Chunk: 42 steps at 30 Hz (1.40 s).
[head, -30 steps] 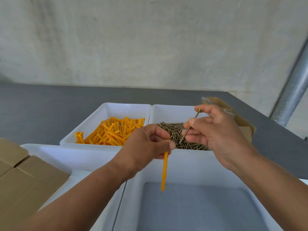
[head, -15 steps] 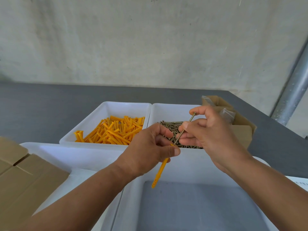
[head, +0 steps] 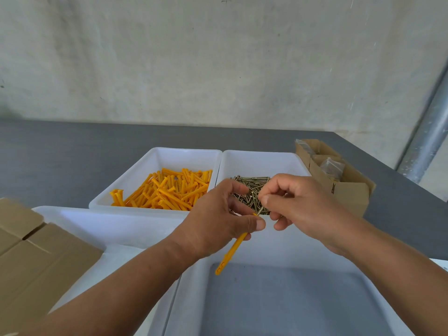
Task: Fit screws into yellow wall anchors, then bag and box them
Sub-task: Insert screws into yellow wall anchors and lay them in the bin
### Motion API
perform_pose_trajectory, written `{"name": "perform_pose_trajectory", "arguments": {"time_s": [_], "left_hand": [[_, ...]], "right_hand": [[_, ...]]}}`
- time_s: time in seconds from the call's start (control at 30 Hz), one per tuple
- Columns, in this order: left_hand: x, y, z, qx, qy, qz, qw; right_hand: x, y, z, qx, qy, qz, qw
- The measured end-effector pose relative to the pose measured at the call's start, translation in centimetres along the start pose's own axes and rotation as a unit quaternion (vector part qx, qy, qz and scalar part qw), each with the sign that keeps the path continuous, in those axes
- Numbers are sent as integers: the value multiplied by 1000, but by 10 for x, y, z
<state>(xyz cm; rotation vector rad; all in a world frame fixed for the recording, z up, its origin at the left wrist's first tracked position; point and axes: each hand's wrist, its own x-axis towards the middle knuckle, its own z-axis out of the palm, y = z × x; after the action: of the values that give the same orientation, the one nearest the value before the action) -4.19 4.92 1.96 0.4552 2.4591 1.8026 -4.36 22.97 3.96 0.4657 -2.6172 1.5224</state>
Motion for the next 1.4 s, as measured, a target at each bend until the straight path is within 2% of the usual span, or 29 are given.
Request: {"name": "perform_pose_trajectory", "arguments": {"time_s": [0.13,0.27,0.43,0.6,0.7,0.8,0.9,1.07,1.33,1.4], "left_hand": [[-1,1,1,9,9,-3,1000],[-1,0,1,15,16,-6,1000],[-2,-1,-3,128,-17,-2,992],[7,-1,-28,211,138,17,967],[13,-9,-46,289,224,-2,931],[17,-23,-57,367,263,-39,892],[19,-36,-65,432,258,-104,858],[20,-48,-71,501,180,-214,819],[23,-51,-72,531,146,-230,802],[24,-52,-72,536,143,-233,799]], "right_hand": [[-5,-5,-2,-117,-78,-33,990],[-10,-6,-4,-262,-121,-80,954],[-10,-1,-1,-324,-167,-67,929],[-17,4,2,-374,-296,50,877],[-20,6,11,-379,-377,120,837],[-22,7,19,-377,-417,144,815],[-23,9,25,-369,-442,159,802],[-25,9,30,-372,-461,158,790],[-25,8,32,-385,-495,148,765],[-26,4,30,-380,-494,150,767]]}}
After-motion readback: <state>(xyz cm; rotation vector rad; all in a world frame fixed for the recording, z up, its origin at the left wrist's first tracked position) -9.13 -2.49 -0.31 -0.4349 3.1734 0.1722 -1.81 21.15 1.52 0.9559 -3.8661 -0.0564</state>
